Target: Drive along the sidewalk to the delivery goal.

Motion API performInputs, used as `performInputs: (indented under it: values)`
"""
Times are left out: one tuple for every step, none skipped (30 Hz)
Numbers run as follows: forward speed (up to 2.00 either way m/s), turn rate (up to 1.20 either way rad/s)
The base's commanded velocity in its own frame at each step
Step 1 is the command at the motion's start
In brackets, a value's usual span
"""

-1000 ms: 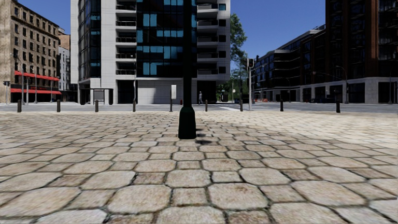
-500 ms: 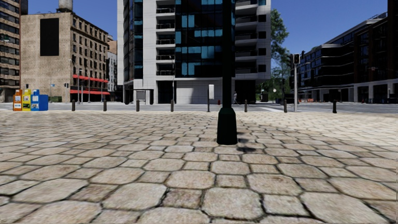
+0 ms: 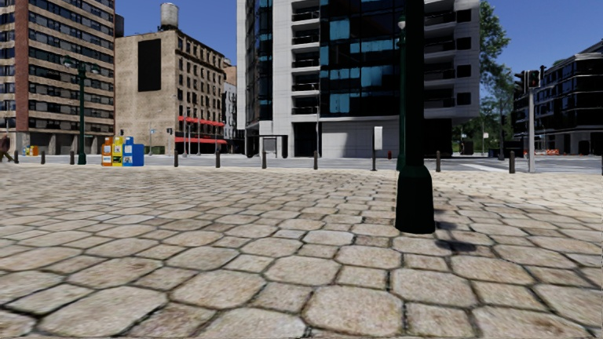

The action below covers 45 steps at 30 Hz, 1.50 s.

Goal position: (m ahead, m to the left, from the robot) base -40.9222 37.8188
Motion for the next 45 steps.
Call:
performInputs:
  values:
    - [0.90,0.49]
    - [0.90,0.49]
    - [0.91,0.49]
    - [0.91,0.49]
    - [0.91,0.49]
    - [0.91,0.49]
    - [0.91,0.49]
    - [0.91,0.49]
    - [0.91,0.49]
    - [0.91,0.49]
    - [0.91,0.49]
    - [0.91,0.49]
    - [0.91,0.49]
    - [0.93,0.49]
    - [0.93,0.49]
    - [0.98,0.49]
    - [1.02,0.49]
    - [1.03,0.49]
    - [1.05,0.49]
    - [1.05,0.49]
    - [1.05,0.49]
    - [1.05,0.49]
    - [1.05,0.49]
    - [1.05,0.49]
    - [1.05,0.49]
    - [1.05,0.49]
    - [1.05,0.49]
    - [1.05,0.49]
    - [1.05,0.49]
    - [1.06,0.49]
    - [1.06,0.49]
    - [1.07,0.49]
    - [1.07,0.49]
    - [1.08,0.49]
    - [1.08,0.49]
    - [1.08,0.49]
    - [1.08,0.49]
    - [1.08,0.49]
    - [1.08,0.49]
    - [1.08,0.49]
    - [1.08,0.49]
    - [1.08,0.49]
    - [1.10,0.49]
    - [1.12,0.49]
    - [1.13,0.49]
